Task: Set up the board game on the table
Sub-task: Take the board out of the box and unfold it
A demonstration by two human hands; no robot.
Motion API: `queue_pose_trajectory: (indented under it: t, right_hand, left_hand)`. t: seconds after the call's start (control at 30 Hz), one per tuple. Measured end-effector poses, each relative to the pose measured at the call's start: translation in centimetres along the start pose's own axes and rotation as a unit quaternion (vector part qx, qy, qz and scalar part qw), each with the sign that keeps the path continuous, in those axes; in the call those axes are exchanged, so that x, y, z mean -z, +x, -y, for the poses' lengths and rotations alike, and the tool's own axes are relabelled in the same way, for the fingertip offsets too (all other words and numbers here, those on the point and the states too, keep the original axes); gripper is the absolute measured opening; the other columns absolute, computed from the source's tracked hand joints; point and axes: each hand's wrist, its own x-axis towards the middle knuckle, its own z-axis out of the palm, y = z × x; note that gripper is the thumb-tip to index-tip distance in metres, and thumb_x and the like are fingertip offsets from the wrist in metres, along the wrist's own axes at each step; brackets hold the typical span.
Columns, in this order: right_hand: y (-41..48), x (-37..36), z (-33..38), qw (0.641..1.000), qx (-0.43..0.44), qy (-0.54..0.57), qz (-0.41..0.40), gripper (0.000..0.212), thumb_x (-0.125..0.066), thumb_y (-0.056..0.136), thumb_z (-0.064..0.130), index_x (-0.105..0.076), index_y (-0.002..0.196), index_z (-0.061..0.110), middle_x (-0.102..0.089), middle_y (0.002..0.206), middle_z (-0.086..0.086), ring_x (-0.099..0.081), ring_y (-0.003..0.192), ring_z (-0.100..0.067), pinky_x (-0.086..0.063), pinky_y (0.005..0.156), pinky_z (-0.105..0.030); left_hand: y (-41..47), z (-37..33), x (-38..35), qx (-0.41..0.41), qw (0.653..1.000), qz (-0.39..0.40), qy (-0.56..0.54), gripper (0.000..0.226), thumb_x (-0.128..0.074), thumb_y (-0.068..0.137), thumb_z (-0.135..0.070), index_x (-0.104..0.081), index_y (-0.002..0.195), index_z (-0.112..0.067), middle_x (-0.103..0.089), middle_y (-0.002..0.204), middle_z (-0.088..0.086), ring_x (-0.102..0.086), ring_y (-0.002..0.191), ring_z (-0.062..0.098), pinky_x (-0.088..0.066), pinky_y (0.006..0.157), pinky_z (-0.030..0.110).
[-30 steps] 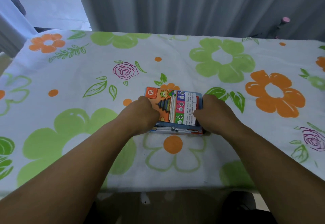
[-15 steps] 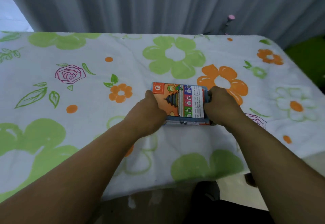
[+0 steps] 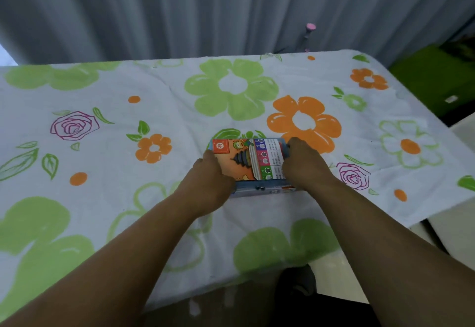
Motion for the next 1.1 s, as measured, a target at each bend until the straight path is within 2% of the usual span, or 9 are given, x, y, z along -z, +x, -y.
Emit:
queue_pose_trajectory:
  t: [0.1,0.33,0.47,0.53,0.67,0.87,0.97,1.03,1.1]
  right_hand:
    - [0.0,0.2,0.4,1.0,0.004,-0.014,-0.024,0.012,-0.048,0.094,0.014,-0.046,0.107,0.013,-0.056,0.117,-0.014,-0.06,0.103,-0.035,-0.053,0.082,-0.046]
    - [-0.3,0.2,1.0,0.999,-0.041,0.021,0.003,0.039,-0.047,0.086,0.033,-0.06,0.116,0.012,-0.061,0.117,-0.012,-0.061,0.104,-0.033,-0.055,0.089,-0.049]
    - [-0.6,0.7,1.3,0.997,-0.054,0.059,0.004,0.052,-0.046,0.071,0.043,-0.061,0.114,0.016,-0.064,0.116,-0.008,-0.063,0.104,-0.032,-0.056,0.089,-0.049]
    - [-0.9,1.1,1.6,0.997,-0.049,0.062,-0.001,0.046,-0.048,0.073,0.042,-0.061,0.108,0.015,-0.065,0.114,-0.008,-0.063,0.104,-0.032,-0.056,0.088,-0.048]
    - [-1.4,1.9,2.5,0.997,-0.022,0.066,-0.027,0.021,-0.059,0.087,0.036,-0.059,0.082,0.016,-0.066,0.091,-0.006,-0.064,0.088,-0.029,-0.051,0.07,-0.034]
    - [-2.6,2.7,4.8,0.992,0.033,0.105,-0.064,0.031,-0.063,0.088,0.027,-0.047,0.066,0.013,-0.053,0.065,-0.004,-0.051,0.061,-0.023,-0.034,0.054,-0.029]
    - [-3.2,2.5,6.9,0.986,0.068,0.133,-0.078,0.035,-0.064,0.089,0.029,-0.044,0.064,0.016,-0.058,0.071,-0.005,-0.057,0.067,-0.025,-0.043,0.057,-0.031]
    - [-3.9,2.4,8.5,0.975,0.096,0.178,-0.088,0.04,-0.064,0.091,0.029,-0.04,0.061,0.019,-0.059,0.07,-0.005,-0.063,0.073,-0.027,-0.057,0.067,-0.04]
    - [-4.5,1.8,10.3,0.969,0.12,0.201,-0.084,0.037,-0.065,0.091,0.031,-0.043,0.064,0.019,-0.063,0.075,-0.004,-0.065,0.078,-0.024,-0.06,0.074,-0.046]
  left_hand:
    - [0.2,0.0,0.1,0.0,0.999,-0.024,0.03,0.032,-0.064,0.083,-0.015,-0.045,0.109,-0.012,-0.049,0.11,0.011,-0.055,0.101,0.032,-0.041,0.071,0.035]
    - [0.0,-0.1,0.3,-0.002,0.998,-0.027,0.059,0.029,-0.065,0.085,-0.023,-0.049,0.108,-0.015,-0.046,0.112,0.009,-0.055,0.103,0.03,-0.052,0.084,0.041]
    - [0.0,-0.2,0.3,-0.01,0.998,-0.034,0.043,0.021,-0.062,0.084,-0.023,-0.052,0.1,-0.014,-0.049,0.108,0.008,-0.057,0.098,0.03,-0.049,0.074,0.036]
    - [-0.2,-0.4,0.6,-0.018,0.999,-0.039,0.033,0.021,-0.062,0.081,-0.025,-0.055,0.098,-0.013,-0.053,0.107,0.011,-0.059,0.096,0.032,-0.052,0.074,0.04]
    - [-1.2,-1.1,1.6,-0.026,0.998,-0.061,-0.012,0.04,-0.055,0.07,-0.035,-0.059,0.102,-0.012,-0.06,0.106,0.012,-0.062,0.092,0.033,-0.056,0.077,0.047]
    - [-2.7,-1.0,4.2,-0.046,0.99,-0.111,-0.07,0.02,-0.059,0.089,-0.017,-0.064,0.106,-0.008,-0.067,0.101,0.007,-0.064,0.08,0.023,-0.052,0.063,0.036]
    - [-4.3,-0.9,6.5,-0.041,0.984,-0.132,-0.114,0.022,-0.061,0.085,-0.015,-0.065,0.105,-0.009,-0.069,0.096,0.007,-0.067,0.087,0.028,-0.057,0.081,0.052]
    - [-5.3,-0.5,8.1,-0.035,0.979,-0.147,-0.134,0.02,-0.061,0.083,-0.013,-0.066,0.102,-0.01,-0.069,0.091,0.008,-0.068,0.089,0.029,-0.057,0.083,0.055]
    - [-6.4,0.3,9.7,-0.03,0.976,-0.16,-0.143,0.025,-0.061,0.077,-0.019,-0.067,0.101,-0.012,-0.071,0.092,0.008,-0.069,0.09,0.029,-0.057,0.085,0.055]
